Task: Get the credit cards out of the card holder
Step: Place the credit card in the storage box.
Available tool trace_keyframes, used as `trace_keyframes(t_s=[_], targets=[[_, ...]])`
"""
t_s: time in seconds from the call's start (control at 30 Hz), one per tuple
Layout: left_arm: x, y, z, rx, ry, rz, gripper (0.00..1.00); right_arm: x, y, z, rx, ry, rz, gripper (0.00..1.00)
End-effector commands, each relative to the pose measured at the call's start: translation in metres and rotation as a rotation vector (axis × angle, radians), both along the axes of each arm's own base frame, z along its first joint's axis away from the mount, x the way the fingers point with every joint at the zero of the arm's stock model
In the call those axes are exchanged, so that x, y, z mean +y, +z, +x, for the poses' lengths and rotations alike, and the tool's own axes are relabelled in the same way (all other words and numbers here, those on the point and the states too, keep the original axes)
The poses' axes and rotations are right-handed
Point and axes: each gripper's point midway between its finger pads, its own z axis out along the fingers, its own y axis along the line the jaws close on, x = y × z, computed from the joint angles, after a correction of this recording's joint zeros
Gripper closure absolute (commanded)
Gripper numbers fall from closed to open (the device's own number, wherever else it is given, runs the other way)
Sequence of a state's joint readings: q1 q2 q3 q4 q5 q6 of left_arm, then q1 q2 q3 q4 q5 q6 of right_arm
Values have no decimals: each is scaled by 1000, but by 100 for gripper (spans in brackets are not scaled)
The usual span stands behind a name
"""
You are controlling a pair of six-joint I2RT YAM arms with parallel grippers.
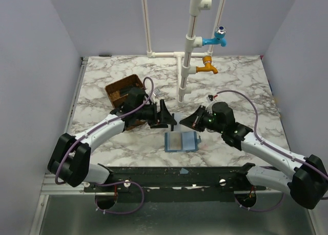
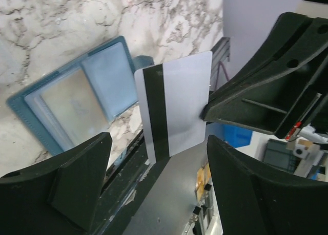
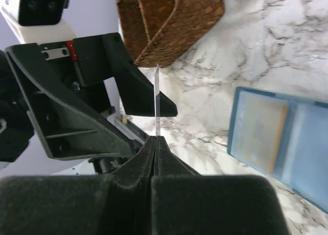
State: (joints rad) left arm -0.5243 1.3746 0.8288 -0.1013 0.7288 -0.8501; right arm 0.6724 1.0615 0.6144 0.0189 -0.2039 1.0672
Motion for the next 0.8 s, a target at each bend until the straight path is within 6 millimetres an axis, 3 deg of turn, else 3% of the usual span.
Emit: trace_keyframes(t_s=[0.0, 0.1, 0.3, 0.53, 0.6, 0.67, 0.73, 0.77], targets=[[-5, 28, -5, -21, -34, -137, 25, 20, 30, -2, -18, 78, 139, 99], [-5, 32, -7, -13, -37, -159, 31, 24, 35, -4, -15, 105, 186, 99], [-2, 39, -8, -8, -36, -198, 55, 23, 28, -4, 0, 101, 185, 99], [-1, 39, -10, -5, -39, -213, 98, 21, 19, -3, 2, 100, 163, 98], [-1, 39, -10, -7, -41, -213, 100, 21, 17, -2, -3, 99, 140, 87], [-1, 39, -9, -9, -36, -209, 100, 20, 17, 1, -15, 95, 117, 65], [-1, 38, -9, -6, -33, -201, 100, 17, 17, 5, -25, 78, 80, 30], [0, 38, -9, -6, -31, -198, 100, 16, 20, 8, -35, 69, 67, 17]])
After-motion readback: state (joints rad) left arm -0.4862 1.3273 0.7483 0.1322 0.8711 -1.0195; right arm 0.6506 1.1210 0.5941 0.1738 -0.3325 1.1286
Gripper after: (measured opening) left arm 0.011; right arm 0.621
